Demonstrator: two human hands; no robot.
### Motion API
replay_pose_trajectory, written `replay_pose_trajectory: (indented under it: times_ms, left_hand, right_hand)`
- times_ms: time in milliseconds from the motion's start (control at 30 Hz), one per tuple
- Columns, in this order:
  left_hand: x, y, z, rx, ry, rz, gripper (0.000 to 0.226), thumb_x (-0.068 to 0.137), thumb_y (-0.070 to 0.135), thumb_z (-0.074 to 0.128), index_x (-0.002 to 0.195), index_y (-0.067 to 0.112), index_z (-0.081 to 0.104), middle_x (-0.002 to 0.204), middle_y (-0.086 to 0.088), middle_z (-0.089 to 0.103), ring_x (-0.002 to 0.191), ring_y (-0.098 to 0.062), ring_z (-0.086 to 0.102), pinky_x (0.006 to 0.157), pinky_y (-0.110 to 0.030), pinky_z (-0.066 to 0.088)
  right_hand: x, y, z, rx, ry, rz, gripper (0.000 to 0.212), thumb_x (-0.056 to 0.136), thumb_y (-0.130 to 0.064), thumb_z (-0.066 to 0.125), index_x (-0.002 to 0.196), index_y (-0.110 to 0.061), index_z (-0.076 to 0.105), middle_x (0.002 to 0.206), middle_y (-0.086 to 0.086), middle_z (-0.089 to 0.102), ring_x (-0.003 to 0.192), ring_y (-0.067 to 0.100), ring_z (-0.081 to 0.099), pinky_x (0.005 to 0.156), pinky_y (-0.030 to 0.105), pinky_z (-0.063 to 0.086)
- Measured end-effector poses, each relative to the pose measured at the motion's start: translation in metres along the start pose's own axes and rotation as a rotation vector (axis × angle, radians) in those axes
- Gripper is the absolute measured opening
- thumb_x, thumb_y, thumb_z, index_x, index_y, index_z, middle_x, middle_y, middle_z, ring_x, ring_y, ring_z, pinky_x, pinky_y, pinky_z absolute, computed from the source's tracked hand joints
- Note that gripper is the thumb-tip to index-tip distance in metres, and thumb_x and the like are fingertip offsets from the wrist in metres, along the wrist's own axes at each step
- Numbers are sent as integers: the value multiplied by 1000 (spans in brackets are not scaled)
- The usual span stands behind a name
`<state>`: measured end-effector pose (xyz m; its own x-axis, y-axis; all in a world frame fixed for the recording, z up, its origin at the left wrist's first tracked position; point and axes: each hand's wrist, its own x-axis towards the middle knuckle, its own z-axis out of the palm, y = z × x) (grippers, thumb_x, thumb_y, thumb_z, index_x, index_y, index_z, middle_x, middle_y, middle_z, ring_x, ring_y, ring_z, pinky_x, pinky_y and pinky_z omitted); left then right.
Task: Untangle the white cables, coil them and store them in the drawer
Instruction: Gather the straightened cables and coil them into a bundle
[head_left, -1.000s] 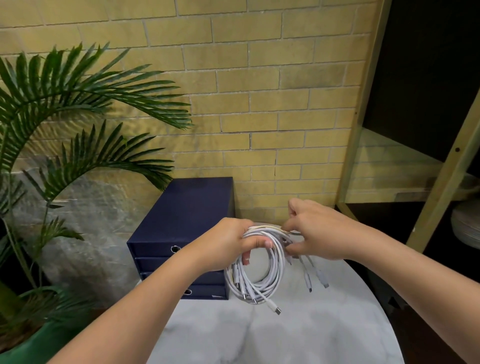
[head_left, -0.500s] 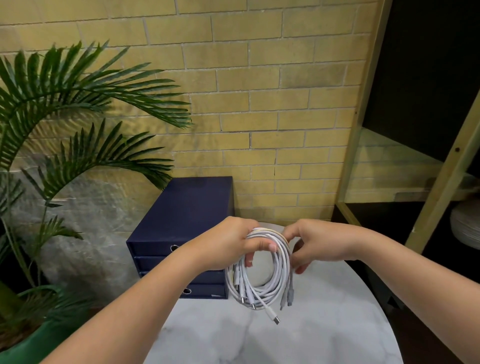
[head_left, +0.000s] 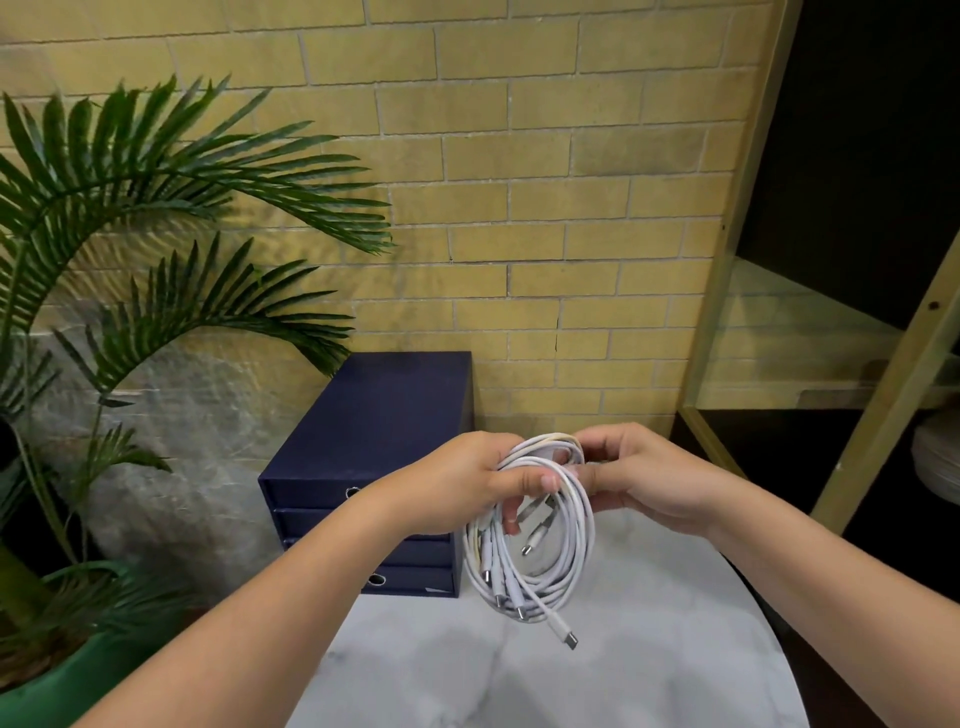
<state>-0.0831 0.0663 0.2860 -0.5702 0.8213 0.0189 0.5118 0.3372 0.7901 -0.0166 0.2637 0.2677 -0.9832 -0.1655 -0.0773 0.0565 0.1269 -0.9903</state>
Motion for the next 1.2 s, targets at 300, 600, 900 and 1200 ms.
replay_pose_trajectory:
  times_ms: [300,600,900,1200]
  left_hand:
    - [-3,-1,-7,2,-54,-1,26,75,61,58,80,37,67,72,1,63,64,-6,57,63,-21,44]
    - [-2,0,-5,-9,-109,13,53,79,62,62,102,15,67,92,-14,68,76,-18,60,84,-48,50]
    - [2,-1,-4,21,56,18,53,73,62,59,98,16,69,92,-8,70,87,-22,64,80,-36,50]
    - [3,-2,-2,75,99,23,49,74,65,58,94,22,69,81,-2,71,75,-10,65,76,-37,51]
  right_hand:
    - [1,7,0,255,-133,91,61,70,-25,80,119,2,57,99,19,60,79,20,63,69,26,56]
    - [-5,11,3,349,-220,77,46,76,-19,76,119,-9,63,98,18,54,79,18,60,71,27,56]
    - [-13,7,24,400,-122,78,28,85,-10,54,109,-10,70,104,13,69,85,20,66,79,32,55]
    - [-10,7,25,204,-84,49,37,87,-20,61,124,-14,58,108,12,60,94,27,45,78,35,35]
